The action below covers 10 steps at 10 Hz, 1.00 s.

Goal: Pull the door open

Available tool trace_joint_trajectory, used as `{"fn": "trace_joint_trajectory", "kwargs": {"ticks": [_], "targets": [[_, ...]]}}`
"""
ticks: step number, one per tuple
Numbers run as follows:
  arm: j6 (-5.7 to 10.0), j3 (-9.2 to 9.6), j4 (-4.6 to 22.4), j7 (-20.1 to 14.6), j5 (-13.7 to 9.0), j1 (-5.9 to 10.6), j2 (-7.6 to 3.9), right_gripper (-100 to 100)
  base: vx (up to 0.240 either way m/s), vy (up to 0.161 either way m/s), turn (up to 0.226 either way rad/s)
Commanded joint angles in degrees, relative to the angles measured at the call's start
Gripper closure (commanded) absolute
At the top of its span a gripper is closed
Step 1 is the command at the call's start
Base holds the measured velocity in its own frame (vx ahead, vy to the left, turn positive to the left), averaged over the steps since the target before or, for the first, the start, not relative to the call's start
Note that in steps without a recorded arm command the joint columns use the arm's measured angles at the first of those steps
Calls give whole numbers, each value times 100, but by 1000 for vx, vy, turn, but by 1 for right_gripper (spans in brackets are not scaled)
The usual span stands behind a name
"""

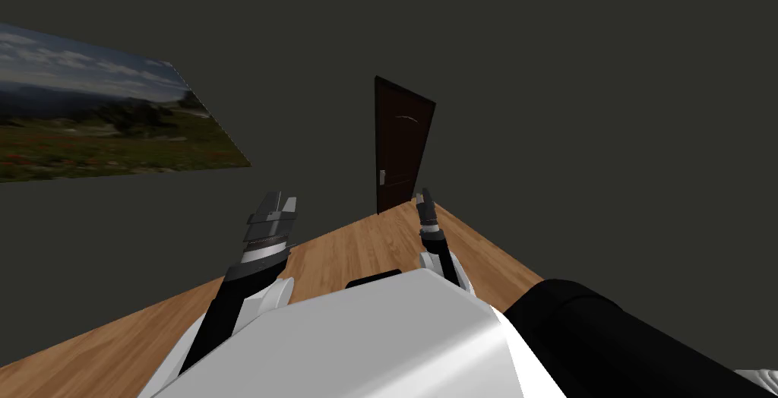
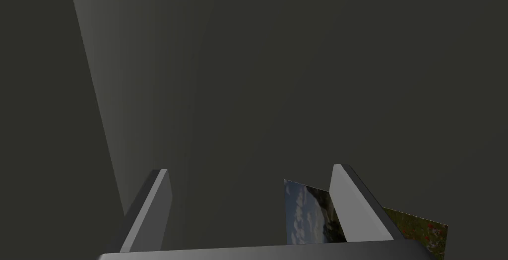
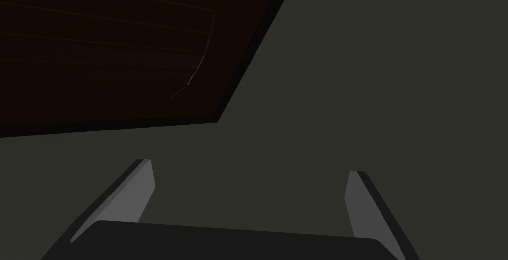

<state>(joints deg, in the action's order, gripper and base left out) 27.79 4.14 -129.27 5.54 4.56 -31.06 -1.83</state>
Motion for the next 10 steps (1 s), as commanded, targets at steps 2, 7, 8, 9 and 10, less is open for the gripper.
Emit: {"fn": "trace_joint_trajectory", "kwargs": {"ticks": [2,7,8,9,10], "targets": [[-27,-7,279,-279,-293,152,-73,-100,90,-65,164],[-82,-20,855,-855,-899,467,-194,-100,122,-52,118],[-91,-23,954,-953,-1003,521,-213,-100,72,-54,100],[-102,-25,1063,-1062,-1117,580,-232,-100,68,-51,98],[-112,-28,1172,-1171,-1232,640,-252,-100,63,-51,148]]}}
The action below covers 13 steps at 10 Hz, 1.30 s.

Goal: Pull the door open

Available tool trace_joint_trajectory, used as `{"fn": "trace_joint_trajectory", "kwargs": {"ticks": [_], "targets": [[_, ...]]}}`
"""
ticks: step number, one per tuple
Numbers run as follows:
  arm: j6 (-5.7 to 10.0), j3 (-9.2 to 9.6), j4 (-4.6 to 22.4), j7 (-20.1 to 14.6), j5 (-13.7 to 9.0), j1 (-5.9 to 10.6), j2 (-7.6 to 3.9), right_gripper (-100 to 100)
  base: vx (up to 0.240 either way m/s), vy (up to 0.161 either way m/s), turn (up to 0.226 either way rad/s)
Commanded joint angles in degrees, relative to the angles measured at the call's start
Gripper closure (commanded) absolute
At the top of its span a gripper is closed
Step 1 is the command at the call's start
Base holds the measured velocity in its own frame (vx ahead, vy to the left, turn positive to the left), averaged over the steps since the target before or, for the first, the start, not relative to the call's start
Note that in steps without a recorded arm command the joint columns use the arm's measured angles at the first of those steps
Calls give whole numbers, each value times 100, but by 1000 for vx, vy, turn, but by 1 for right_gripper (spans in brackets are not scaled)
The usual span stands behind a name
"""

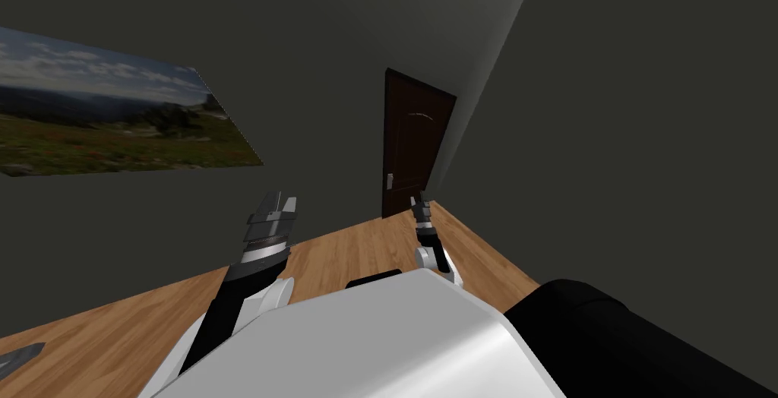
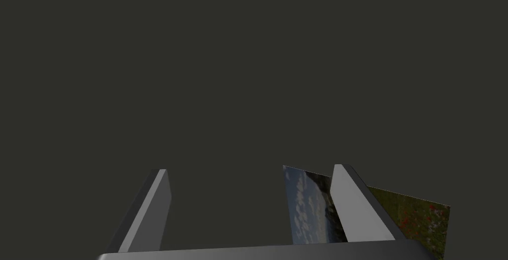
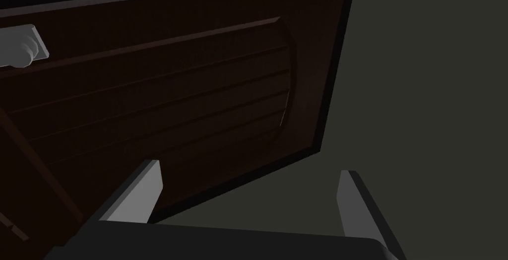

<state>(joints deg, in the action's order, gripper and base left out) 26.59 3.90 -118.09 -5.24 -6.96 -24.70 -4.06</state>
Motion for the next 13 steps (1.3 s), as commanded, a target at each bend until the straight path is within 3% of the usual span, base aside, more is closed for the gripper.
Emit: {"fn": "trace_joint_trajectory", "kwargs": {"ticks": [1,13], "targets": [[-3,-7,163,-202,-195,63,-48,-100,88,-52,139],[-148,-43,1678,-1716,-1788,891,-273,-100,85,-73,136]]}}
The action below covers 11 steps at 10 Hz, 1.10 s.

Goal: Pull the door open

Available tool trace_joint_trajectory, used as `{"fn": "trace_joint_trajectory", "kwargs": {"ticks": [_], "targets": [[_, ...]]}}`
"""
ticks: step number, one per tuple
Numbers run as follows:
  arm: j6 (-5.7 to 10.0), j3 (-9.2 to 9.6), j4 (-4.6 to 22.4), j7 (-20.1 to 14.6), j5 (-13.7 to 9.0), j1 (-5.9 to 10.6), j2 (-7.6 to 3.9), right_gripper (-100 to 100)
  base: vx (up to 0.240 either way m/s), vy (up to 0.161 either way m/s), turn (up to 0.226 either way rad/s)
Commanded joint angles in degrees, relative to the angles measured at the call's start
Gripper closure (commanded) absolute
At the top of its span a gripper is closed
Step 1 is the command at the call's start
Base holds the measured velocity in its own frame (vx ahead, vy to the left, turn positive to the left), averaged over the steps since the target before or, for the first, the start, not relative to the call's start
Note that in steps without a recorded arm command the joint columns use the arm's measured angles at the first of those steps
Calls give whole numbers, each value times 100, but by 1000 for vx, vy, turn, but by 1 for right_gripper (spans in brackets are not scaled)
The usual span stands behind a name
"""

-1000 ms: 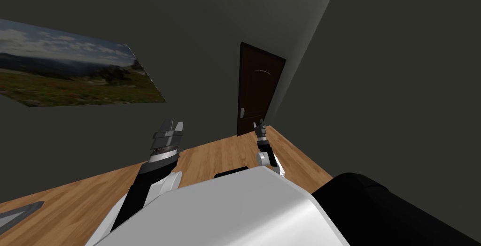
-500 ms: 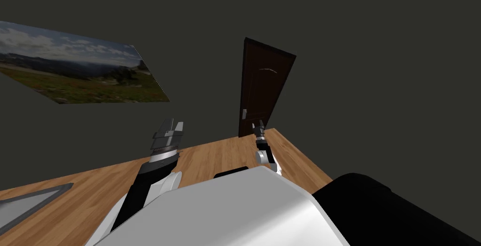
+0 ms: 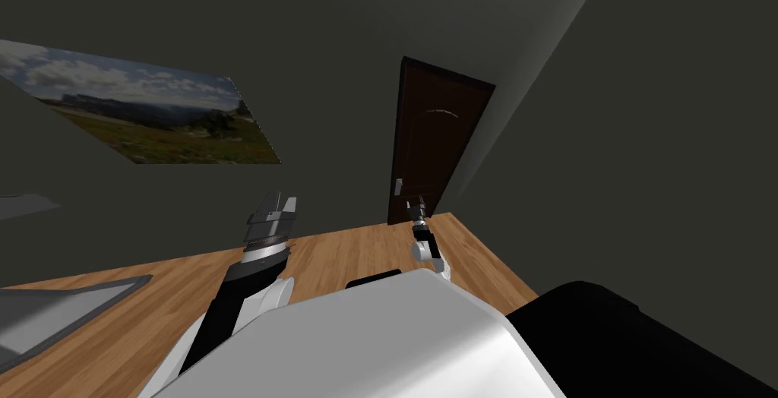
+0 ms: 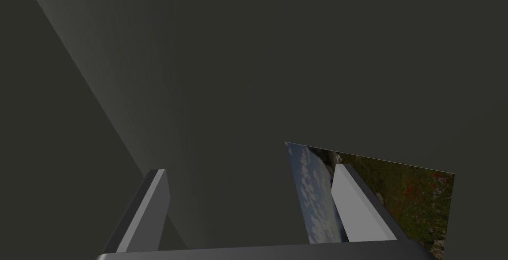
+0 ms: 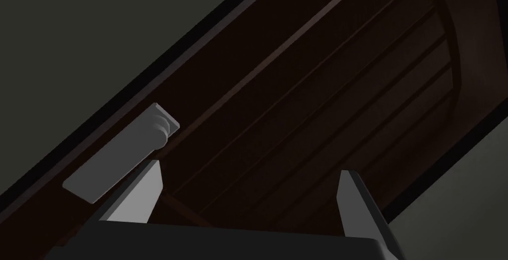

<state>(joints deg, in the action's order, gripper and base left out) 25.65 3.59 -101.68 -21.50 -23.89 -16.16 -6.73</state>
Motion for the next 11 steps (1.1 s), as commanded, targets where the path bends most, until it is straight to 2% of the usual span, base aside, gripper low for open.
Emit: {"fn": "trace_joint_trajectory", "kwargs": {"ticks": [1,11], "targets": [[-66,-15,168,-222,-233,109,-23,-100,73,-94,170],[-187,-45,1425,-1479,-1556,796,-177,-100,73,-88,135]]}}
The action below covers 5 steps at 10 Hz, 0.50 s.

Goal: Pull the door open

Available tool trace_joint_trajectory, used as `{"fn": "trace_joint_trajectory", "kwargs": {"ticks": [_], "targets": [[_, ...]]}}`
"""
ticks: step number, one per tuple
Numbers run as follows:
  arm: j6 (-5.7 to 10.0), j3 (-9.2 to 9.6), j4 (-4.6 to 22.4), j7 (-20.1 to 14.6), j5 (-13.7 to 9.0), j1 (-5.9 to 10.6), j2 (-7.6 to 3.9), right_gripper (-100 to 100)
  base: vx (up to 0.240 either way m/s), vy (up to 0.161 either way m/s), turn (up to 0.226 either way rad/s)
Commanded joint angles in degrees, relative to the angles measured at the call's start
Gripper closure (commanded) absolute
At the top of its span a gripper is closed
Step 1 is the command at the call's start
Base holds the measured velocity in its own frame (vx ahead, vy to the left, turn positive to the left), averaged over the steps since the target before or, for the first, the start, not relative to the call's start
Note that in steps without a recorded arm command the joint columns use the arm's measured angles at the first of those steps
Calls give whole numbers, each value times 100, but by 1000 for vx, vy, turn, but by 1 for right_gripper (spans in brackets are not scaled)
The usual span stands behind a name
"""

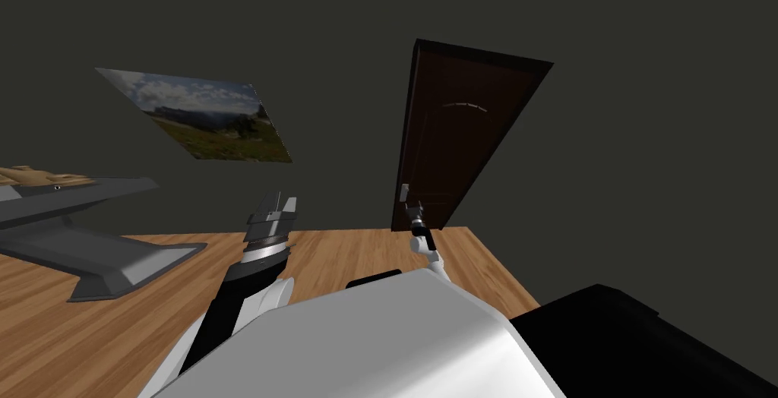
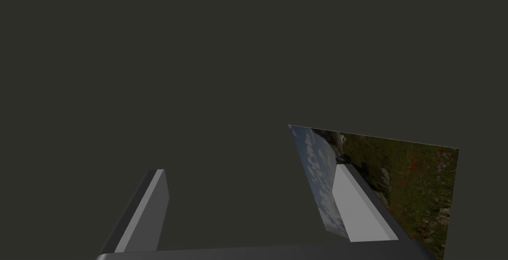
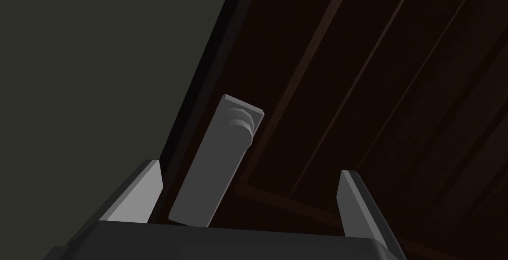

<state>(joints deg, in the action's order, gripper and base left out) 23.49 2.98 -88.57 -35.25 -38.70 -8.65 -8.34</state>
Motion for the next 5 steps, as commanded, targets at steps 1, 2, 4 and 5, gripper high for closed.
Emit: {"fn": "trace_joint_trajectory", "kwargs": {"ticks": [1,2,4,5], "targets": [[19,14,224,-213,-190,104,-28,-100,70,-78,119],[8,11,333,-322,-304,163,-41,-100,63,-82,130],[-12,6,544,-533,-527,279,-65,-100,63,-91,108],[-21,4,638,-627,-625,330,-75,-100,67,-86,111]]}}
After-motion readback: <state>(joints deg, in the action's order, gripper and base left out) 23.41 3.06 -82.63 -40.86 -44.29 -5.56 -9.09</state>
